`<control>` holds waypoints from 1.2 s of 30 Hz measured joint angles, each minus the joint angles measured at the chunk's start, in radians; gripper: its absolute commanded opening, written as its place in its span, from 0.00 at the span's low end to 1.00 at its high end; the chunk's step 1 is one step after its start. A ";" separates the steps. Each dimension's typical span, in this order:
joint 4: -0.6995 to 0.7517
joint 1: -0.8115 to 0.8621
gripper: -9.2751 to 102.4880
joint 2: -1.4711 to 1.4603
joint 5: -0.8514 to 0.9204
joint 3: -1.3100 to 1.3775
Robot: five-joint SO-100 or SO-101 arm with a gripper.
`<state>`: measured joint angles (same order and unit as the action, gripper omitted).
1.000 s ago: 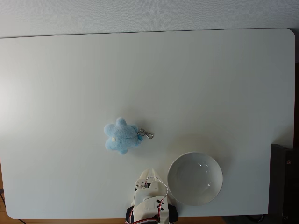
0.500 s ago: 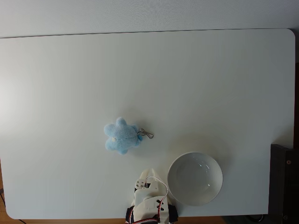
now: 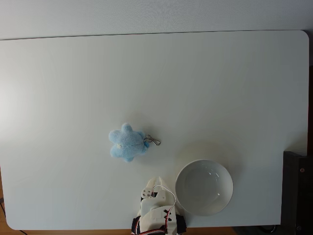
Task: Grasp a skyblue doll and put it into the bowl.
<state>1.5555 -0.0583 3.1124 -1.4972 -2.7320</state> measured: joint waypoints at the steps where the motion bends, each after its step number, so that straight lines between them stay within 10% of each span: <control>1: 0.000 0.000 0.08 0.000 0.000 0.000; 27: 0.000 0.000 0.09 0.000 0.000 0.000; 36: 0.000 0.000 0.28 0.000 0.000 0.000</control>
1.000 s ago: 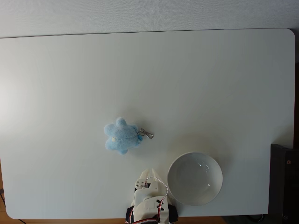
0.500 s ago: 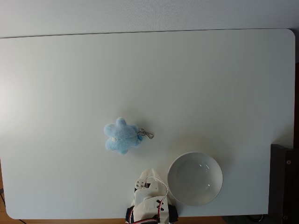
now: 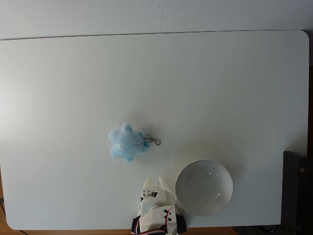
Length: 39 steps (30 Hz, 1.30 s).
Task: Grasp a skyblue doll and put it into the bowl.
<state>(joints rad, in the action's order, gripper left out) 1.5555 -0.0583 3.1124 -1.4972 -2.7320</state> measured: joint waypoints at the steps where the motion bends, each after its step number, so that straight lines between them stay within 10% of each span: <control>1: -0.008 0.000 0.31 0.000 0.000 0.000; 16: -0.299 0.028 0.46 0.000 -0.005 0.008; 39: -0.310 0.029 0.46 -0.244 -0.089 0.568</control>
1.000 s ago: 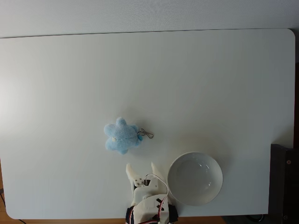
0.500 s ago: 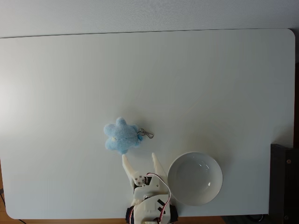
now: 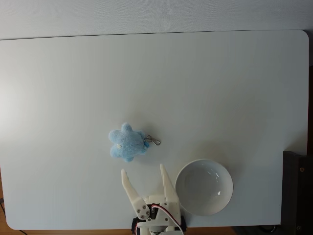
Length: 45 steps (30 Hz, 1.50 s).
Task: Grasp a skyblue doll and put it into the bowl.
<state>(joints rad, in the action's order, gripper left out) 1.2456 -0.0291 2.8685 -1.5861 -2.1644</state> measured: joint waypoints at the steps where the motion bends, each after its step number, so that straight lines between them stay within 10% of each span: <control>1: 0.000 0.000 0.46 -0.055 0.000 0.043; 15: 0.000 -0.064 0.46 -0.680 0.000 0.483; 45: 0.167 -0.318 0.46 -1.155 0.003 0.505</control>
<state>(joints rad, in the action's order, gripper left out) 1.4128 -0.3467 1.7135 -1.5831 -1.6598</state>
